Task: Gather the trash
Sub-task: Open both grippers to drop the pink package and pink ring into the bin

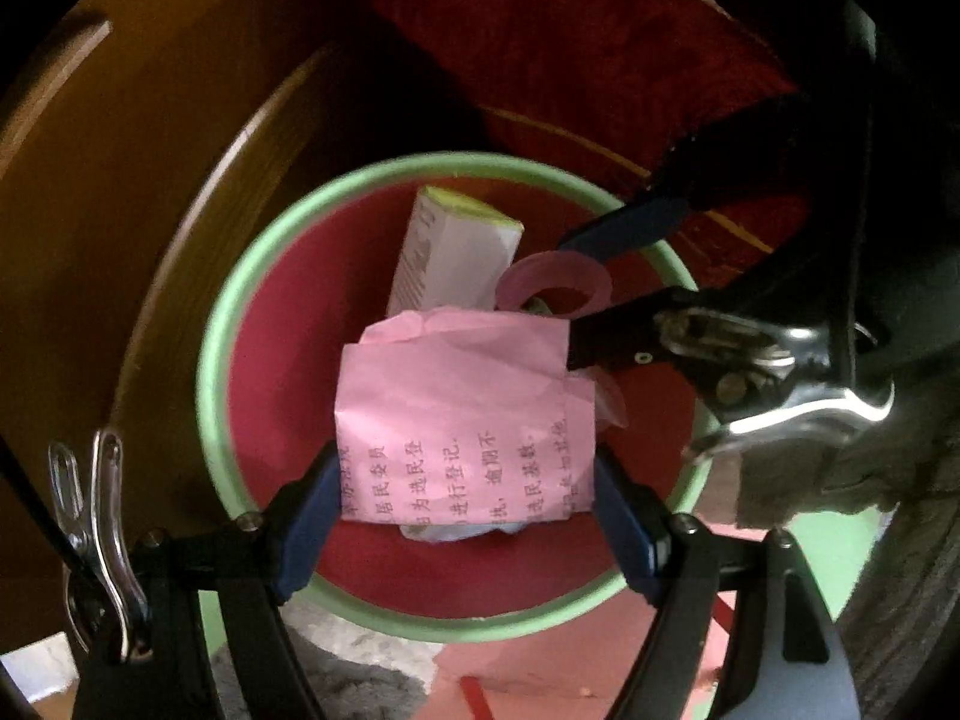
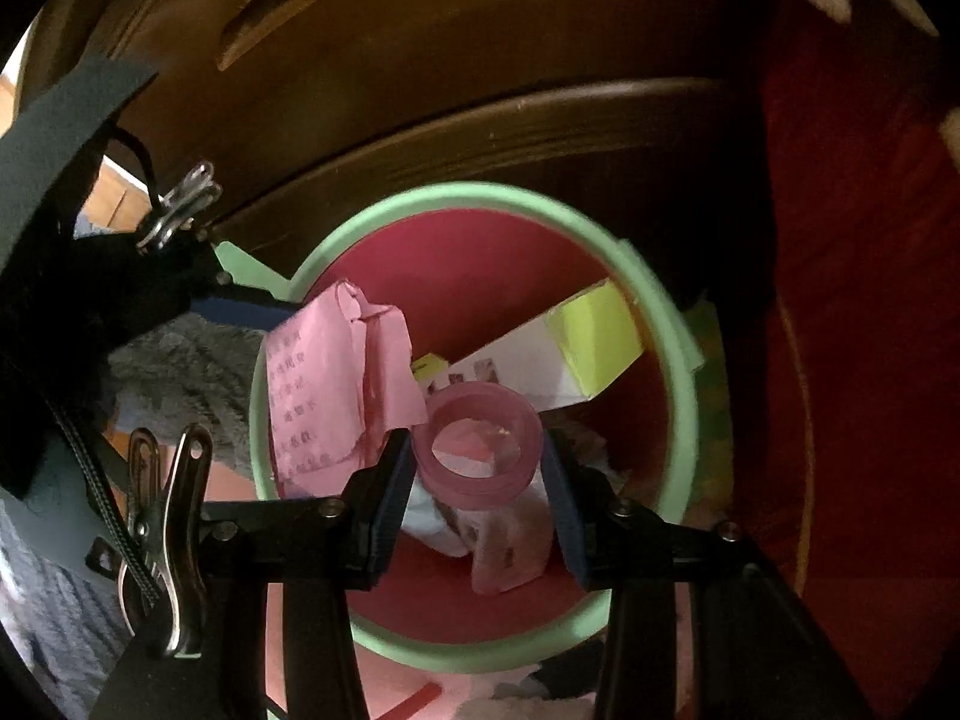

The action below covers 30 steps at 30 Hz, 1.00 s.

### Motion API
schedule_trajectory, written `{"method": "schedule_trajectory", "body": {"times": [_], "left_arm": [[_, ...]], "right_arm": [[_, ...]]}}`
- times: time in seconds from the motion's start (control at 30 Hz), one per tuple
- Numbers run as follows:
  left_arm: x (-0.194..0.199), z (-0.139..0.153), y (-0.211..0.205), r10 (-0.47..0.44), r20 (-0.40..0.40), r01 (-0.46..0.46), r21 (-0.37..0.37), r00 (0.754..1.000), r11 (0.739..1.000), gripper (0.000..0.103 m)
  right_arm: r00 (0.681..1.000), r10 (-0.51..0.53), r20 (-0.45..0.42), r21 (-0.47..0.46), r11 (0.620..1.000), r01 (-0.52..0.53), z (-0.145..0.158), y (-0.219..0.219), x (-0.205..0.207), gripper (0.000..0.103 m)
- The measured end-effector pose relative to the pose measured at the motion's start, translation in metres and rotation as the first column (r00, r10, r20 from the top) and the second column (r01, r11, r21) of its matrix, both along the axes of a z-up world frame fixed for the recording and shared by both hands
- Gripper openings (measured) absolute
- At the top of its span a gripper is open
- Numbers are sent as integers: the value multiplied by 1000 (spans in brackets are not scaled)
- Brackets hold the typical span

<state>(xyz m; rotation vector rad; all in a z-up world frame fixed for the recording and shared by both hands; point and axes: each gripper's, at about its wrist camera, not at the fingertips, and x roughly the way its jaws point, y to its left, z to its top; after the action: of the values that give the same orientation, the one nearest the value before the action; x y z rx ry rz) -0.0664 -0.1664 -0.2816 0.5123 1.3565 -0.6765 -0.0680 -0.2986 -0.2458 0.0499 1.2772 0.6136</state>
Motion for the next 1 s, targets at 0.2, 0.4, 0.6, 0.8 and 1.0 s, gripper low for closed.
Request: {"method": "schedule_trajectory", "body": {"times": [0.2, 0.4, 0.6, 0.8, 1.0], "left_arm": [[-3, -8, 1, -5, -66, 6, 13, 998, 1000, 83], [-6, -10, 0, -14, -65, 16, 32, 998, 999, 93], [0, -10, 8, 16, -68, -14, 29, 998, 999, 97], [2, -7, 9, 20, -56, -18, 24, 998, 1000, 97], [-1, 4, 8, 14, -19, -14, 31, 1000, 999, 97]], "right_arm": [[997, 25, -74, 3, 1000, -25, -14, 9, 1, 59], [988, -20, -156, 31, 999, 26, -24, 7, 6, 79], [990, -33, -134, -15, 999, 32, -24, -2, 7, 80], [990, -74, -124, -11, 997, 73, -20, -18, 14, 80], [991, -92, -101, 34, 995, 96, -6, -15, 20, 80]]}}
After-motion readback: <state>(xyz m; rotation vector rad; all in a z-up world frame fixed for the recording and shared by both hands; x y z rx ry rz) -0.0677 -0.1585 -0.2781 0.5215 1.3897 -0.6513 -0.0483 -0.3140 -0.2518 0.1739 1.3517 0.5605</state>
